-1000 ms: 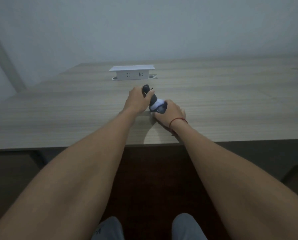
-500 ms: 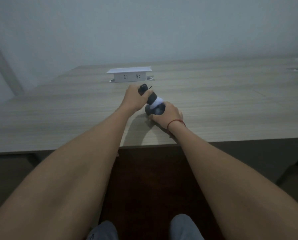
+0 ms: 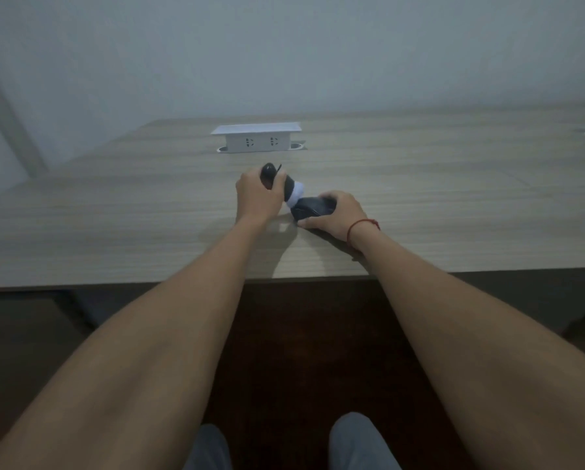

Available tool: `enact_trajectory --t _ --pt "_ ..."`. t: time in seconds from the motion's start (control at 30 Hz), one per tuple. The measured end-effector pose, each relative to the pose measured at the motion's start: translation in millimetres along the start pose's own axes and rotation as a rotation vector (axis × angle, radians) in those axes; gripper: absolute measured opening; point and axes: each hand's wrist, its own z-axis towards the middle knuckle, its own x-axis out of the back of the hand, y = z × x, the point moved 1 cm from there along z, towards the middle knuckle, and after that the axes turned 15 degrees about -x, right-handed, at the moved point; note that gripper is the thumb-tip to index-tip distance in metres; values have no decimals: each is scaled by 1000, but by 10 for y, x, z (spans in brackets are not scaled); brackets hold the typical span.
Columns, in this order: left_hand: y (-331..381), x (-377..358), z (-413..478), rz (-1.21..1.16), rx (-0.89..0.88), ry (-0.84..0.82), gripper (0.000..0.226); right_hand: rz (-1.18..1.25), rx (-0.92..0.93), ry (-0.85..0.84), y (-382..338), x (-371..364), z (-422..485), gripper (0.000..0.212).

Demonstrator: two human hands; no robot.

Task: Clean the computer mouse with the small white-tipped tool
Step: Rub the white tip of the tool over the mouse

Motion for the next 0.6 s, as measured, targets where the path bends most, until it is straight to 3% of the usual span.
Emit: enact_trajectory --t 0.2,0.33,0.47,0.6 --pt "-95 51 63 192 -27 -198 26 18 5 -14 6 3 23 77" --pt "-83 104 74 15 -35 -98 27 23 16 -52 5 11 41 75" --pt "-126 110 28 175 -41 -214 25 39 27 -68 17 4 58 75" --pt "-45 117 80 81 -82 -108 33 58 37 -86 11 23 78 78"
